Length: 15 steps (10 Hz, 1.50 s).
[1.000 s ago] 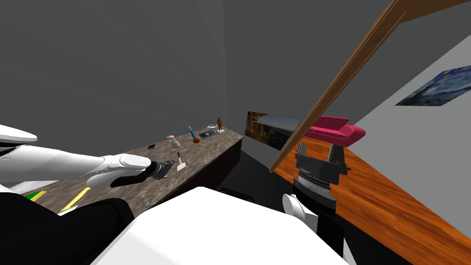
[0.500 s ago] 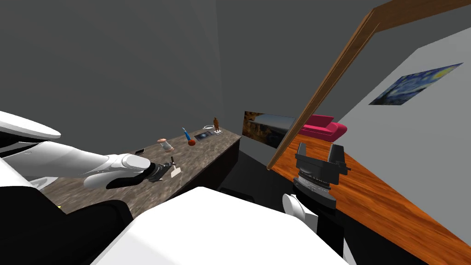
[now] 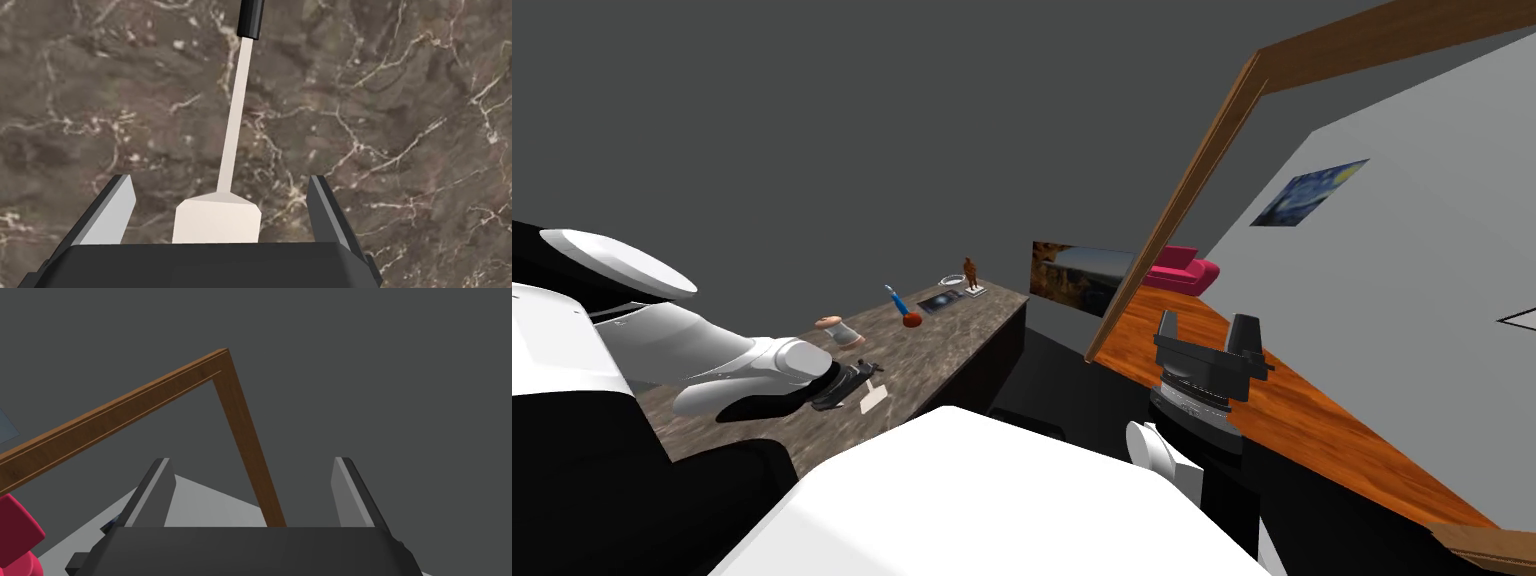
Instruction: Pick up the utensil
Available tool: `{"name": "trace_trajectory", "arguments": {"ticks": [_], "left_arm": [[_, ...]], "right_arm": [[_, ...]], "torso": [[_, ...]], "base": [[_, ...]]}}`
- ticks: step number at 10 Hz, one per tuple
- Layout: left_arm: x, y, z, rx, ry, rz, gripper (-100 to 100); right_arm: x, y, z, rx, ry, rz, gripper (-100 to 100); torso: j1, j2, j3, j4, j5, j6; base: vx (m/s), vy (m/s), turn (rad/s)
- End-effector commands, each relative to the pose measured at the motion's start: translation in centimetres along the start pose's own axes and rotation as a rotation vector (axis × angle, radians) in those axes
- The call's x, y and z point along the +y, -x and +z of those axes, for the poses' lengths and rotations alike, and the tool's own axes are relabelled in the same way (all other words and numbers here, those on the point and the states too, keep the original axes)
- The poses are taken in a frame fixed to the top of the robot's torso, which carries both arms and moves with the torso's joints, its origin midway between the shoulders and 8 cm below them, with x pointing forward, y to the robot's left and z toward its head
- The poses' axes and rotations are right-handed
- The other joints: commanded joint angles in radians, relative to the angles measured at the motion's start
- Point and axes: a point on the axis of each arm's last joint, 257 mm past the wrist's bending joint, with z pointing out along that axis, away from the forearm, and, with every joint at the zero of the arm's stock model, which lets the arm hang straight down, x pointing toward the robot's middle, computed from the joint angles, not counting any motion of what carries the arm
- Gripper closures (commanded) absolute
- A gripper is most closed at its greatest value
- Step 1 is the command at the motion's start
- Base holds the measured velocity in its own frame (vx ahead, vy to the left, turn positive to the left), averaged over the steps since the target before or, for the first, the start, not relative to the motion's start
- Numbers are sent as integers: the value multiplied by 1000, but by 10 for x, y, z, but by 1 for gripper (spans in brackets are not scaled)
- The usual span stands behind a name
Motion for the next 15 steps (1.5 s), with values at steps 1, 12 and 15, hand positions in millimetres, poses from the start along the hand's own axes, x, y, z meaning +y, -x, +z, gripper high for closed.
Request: {"name": "trace_trajectory", "arguments": {"ticks": [1,12,15], "left_arm": [[-7,3,2,-1,-18,23,-100],[-64,30,3,-15,-91,84,-100],[-76,38,3,-14,-93,77,-100]], "right_arm": [[0,0,0,0,0,0,0],[0,0,0,0,0,0,0],[0,0,0,0,0,0,0]], "torso": [[0,0,0,0,0,0],[-2,-1,0,0,0,-1],[-2,-1,-1,0,0,-1]], "base": [[18,51,-122],[24,35,-61],[39,35,-28]]}}
